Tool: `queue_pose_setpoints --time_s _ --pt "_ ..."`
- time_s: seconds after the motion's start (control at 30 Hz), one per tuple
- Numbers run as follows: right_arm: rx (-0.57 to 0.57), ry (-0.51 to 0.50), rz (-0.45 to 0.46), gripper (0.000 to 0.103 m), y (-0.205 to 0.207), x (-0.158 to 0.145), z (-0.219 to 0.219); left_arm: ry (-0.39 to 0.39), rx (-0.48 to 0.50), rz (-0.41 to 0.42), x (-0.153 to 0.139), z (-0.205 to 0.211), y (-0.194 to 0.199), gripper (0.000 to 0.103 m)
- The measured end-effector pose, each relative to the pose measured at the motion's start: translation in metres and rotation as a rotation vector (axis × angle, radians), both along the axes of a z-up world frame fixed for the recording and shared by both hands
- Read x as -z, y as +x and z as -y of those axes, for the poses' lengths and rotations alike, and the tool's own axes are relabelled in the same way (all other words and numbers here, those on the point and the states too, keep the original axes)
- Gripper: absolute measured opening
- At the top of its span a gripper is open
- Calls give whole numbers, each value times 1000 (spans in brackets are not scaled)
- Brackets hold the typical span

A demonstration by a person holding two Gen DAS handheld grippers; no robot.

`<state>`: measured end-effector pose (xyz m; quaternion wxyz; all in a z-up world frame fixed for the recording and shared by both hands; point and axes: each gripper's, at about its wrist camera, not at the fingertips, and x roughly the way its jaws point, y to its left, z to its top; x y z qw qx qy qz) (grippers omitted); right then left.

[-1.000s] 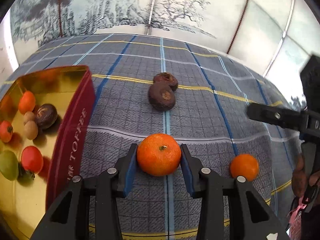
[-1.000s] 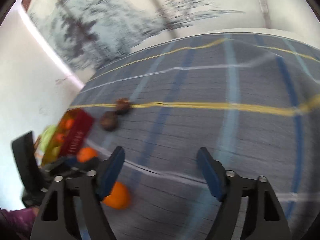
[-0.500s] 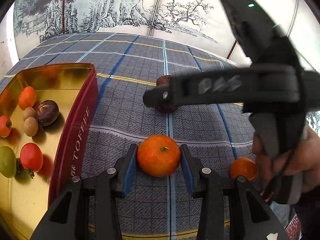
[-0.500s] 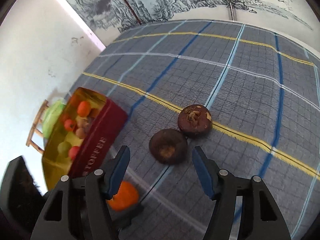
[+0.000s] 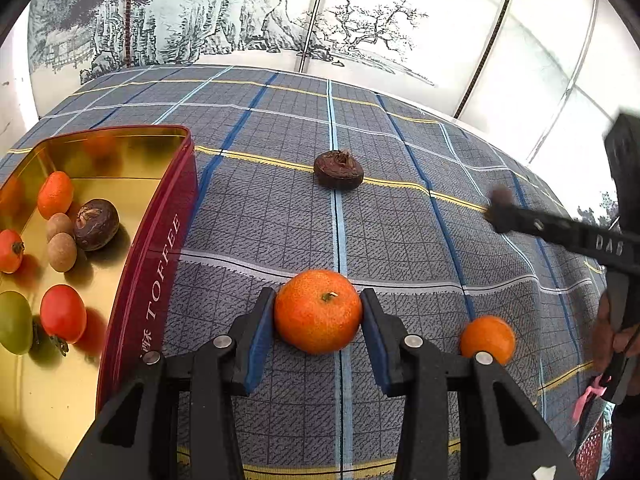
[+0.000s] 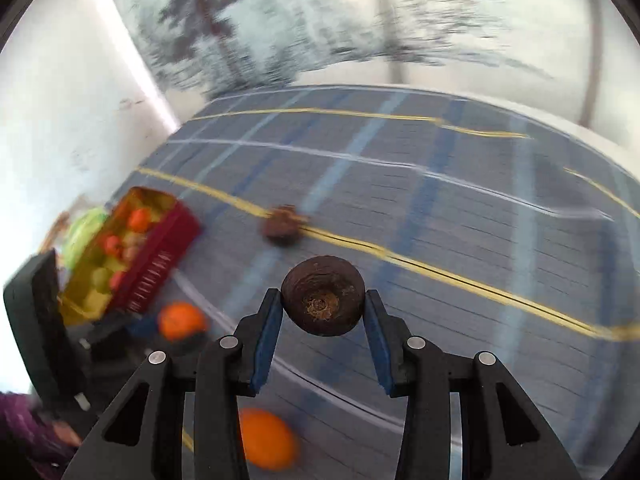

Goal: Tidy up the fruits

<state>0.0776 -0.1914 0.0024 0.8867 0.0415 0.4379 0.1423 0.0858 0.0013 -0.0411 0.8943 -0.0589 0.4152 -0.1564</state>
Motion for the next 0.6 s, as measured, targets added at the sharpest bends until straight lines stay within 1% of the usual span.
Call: queue_pose_setpoints --time_s 0.07,0.13,0.27,0.37,0.43,0.6 --pt "67 -15 -3 43 -10 7 26 5 -5 2 0 0 0 40" --pt "117 -17 4 43 -18 15 43 13 -12 6 -1 1 -1 40" --pt "170 5 28 43 -29 27 60 34 -26 14 -1 2 -3 40" --pt "178 37 33 43 -30 37 64 58 -31 23 -2 4 -4 40" --pt "177 40 53 43 -31 38 63 74 -31 26 -2 6 -5 40" --pt "176 71 53 43 -32 39 67 92 -33 24 -1 8 -5 40"
